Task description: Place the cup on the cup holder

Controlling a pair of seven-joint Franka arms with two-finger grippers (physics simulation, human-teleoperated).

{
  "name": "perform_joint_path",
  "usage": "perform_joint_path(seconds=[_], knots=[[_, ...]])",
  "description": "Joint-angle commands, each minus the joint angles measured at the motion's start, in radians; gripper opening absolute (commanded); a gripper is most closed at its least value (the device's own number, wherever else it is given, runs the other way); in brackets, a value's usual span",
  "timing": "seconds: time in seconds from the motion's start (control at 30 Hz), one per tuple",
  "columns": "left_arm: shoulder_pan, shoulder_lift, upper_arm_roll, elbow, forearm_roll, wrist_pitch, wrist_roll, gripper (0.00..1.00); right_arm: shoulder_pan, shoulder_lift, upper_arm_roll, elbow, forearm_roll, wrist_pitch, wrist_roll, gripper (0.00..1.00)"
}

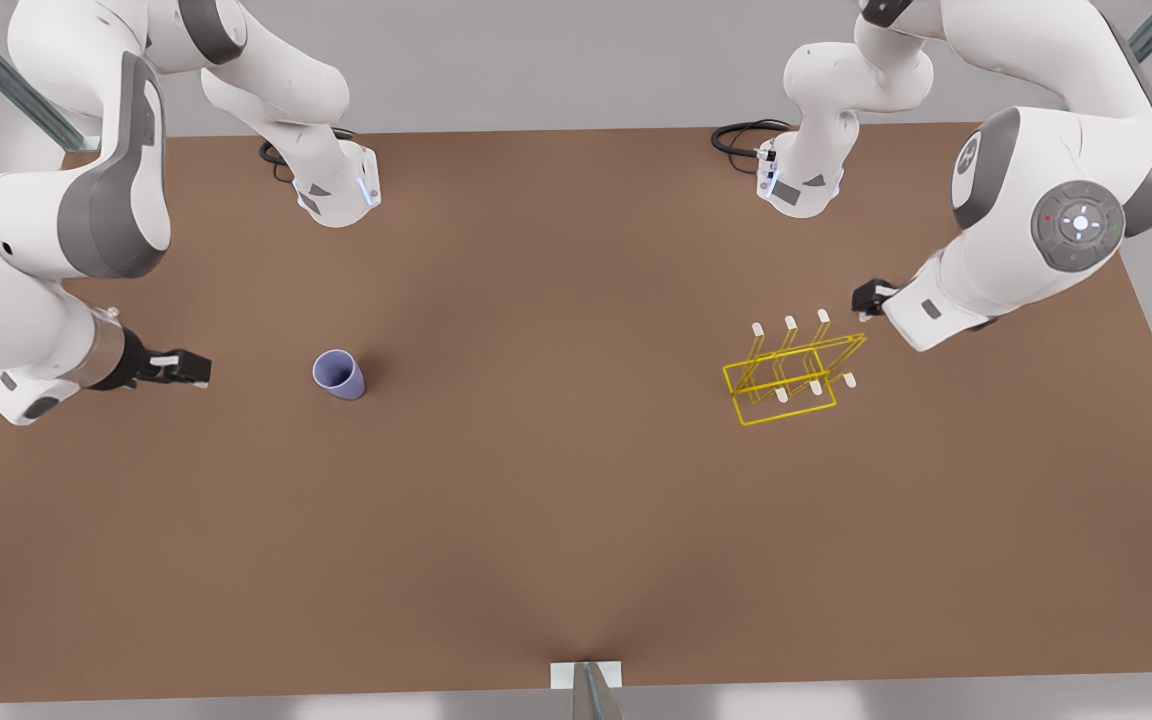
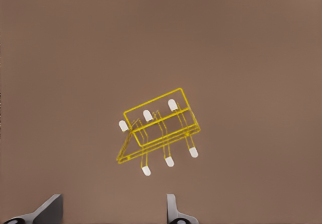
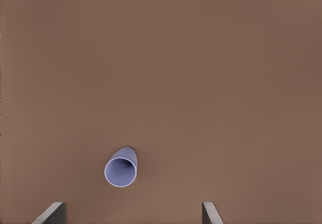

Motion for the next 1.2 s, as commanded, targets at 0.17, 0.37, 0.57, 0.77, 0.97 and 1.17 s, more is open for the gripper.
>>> perform_joint_path(seconds=[0.17, 0.37, 0.57, 0.77, 0.97, 1.17], knots=[[-0.001, 0.000, 0.000, 0.000, 0.010, 0.085, 0.004, 1.00, 0.097, 0.065, 0.000, -0.012, -0.008, 0.034, 0.018, 1.00], [-0.003, -0.001, -0.002, -0.001, 0.010, 0.080, 0.006, 1.00, 0.279, -0.025, 0.003, -0.331, 0.061, 0.157, 0.302, 1.00], [-0.003, -0.001, -0.002, -0.001, 0.010, 0.070, 0.006, 1.00, 0.221, -0.256, 0.008, -0.958, 0.064, 0.836, 0.222, 1.00], [-0.009, -0.001, -0.003, -0.001, 0.010, 0.060, 0.004, 1.00, 0.197, -0.262, 0.008, -1.167, 0.064, 1.185, 0.198, 1.00], [-0.009, -0.001, -0.003, -0.003, 0.010, 0.054, 0.004, 1.00, 0.195, -0.262, 0.008, -1.196, 0.064, 1.237, 0.198, 1.00], [-0.009, -0.001, -0.003, -0.004, 0.010, 0.039, 0.004, 1.00, 0.187, -0.270, 0.008, -1.219, 0.064, 1.235, 0.190, 1.00]])
